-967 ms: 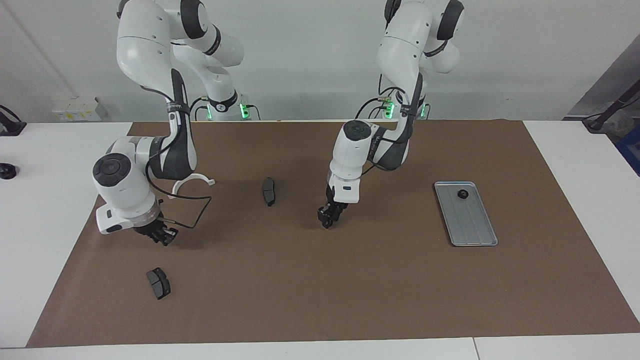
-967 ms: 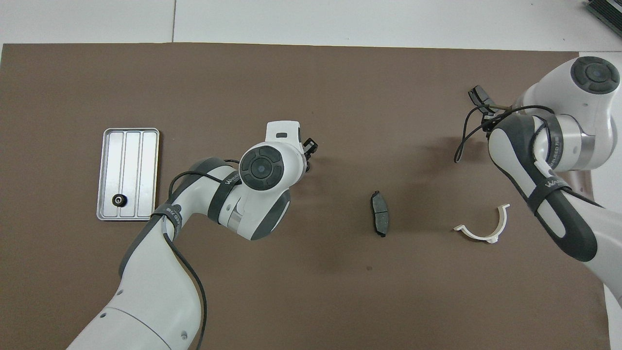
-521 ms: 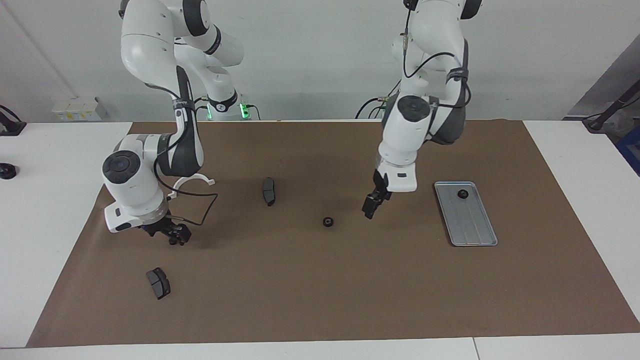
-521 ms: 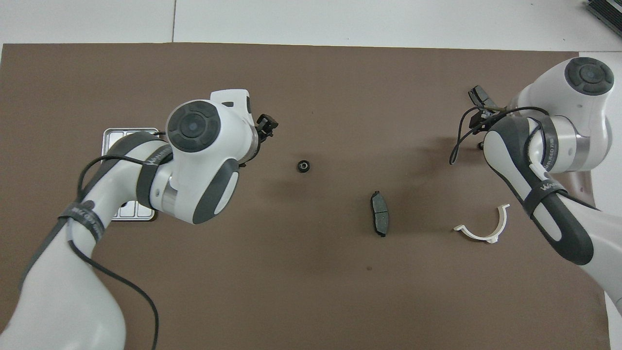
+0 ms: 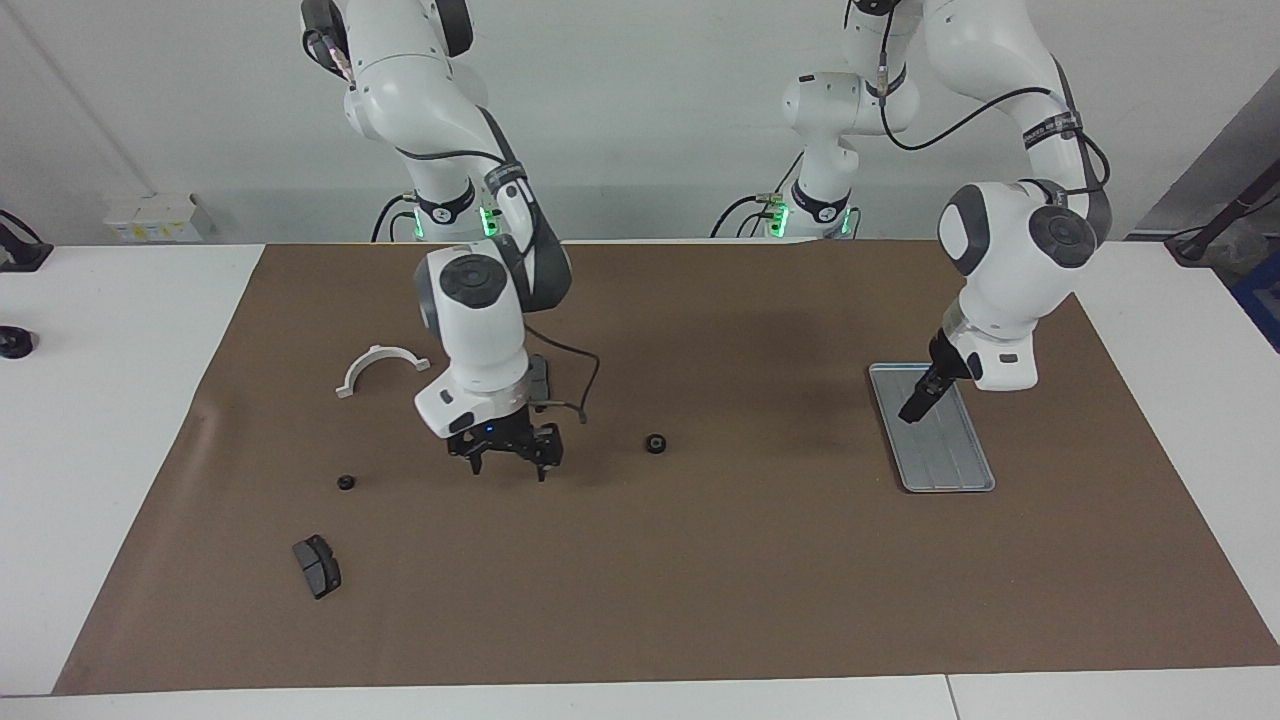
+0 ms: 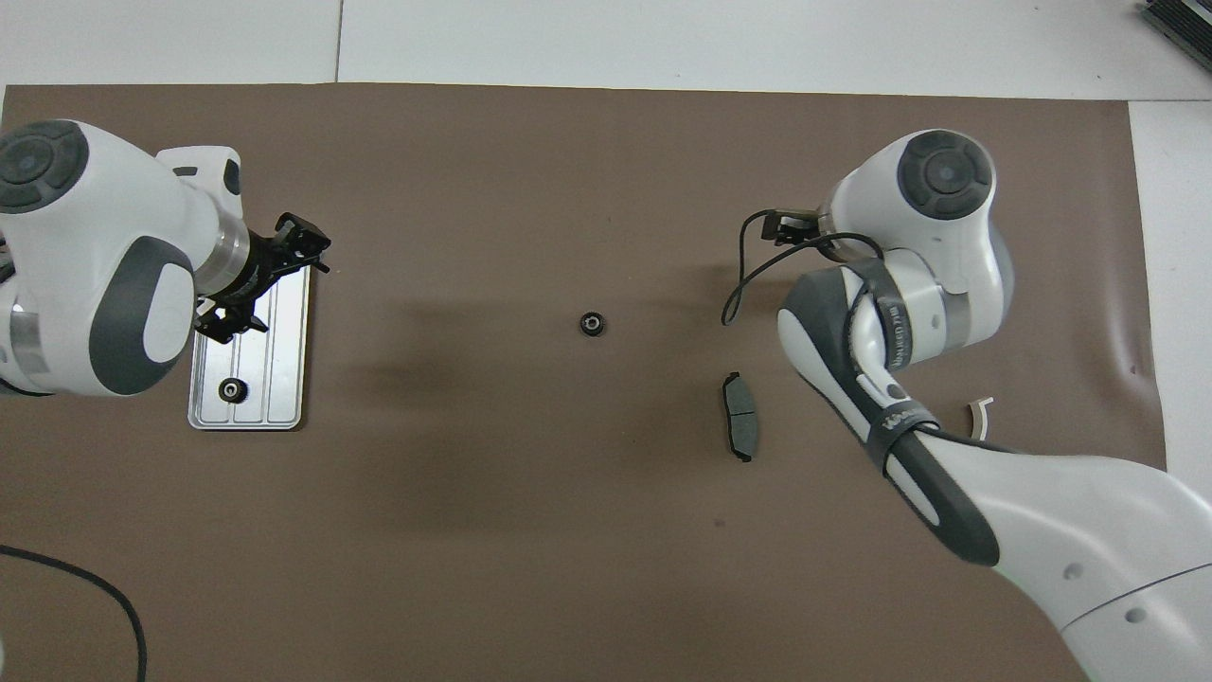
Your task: Place bearing gear from tray to pile
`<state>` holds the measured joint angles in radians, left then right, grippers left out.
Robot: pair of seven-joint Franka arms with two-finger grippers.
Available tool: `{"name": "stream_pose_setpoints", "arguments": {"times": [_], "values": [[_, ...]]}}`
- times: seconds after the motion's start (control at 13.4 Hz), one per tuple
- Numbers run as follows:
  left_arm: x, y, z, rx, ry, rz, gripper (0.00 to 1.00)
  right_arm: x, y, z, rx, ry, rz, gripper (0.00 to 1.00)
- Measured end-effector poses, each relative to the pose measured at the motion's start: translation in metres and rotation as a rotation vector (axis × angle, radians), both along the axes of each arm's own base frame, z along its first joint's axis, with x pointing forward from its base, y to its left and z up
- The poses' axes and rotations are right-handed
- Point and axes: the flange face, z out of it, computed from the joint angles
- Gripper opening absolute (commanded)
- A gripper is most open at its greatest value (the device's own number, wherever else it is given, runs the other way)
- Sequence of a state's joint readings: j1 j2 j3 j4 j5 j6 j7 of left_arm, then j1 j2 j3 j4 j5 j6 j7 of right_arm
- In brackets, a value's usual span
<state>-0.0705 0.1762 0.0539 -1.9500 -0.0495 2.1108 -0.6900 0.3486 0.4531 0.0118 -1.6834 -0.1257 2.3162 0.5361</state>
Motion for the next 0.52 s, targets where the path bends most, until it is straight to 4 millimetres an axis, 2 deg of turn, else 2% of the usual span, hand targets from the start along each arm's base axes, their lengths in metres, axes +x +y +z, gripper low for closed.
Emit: {"name": "stream_pose_setpoints", "arguments": {"times": [0.15, 0.22, 0.3, 0.52], "values": [[-0.021, 0.040, -0.028, 0.002, -0.028, -0.039, 1.00, -0.017, 0.038, -0.004, 0.004, -0.004, 0.058, 1.00], [-0.034, 0.051, -0.041, 0.004, -0.043, -0.052, 1.00, -0.026, 0.056, -0.008, 0.014, -0.017, 0.084, 1.00], [-0.045, 0.054, -0.052, 0.007, -0.057, -0.059, 0.88, -0.035, 0.073, -0.014, 0.029, -0.033, 0.097, 1.00], [-0.066, 0.049, -0.073, 0.006, -0.048, -0.066, 0.74, -0.068, 0.123, -0.047, 0.048, -0.032, 0.135, 1.00]]}}
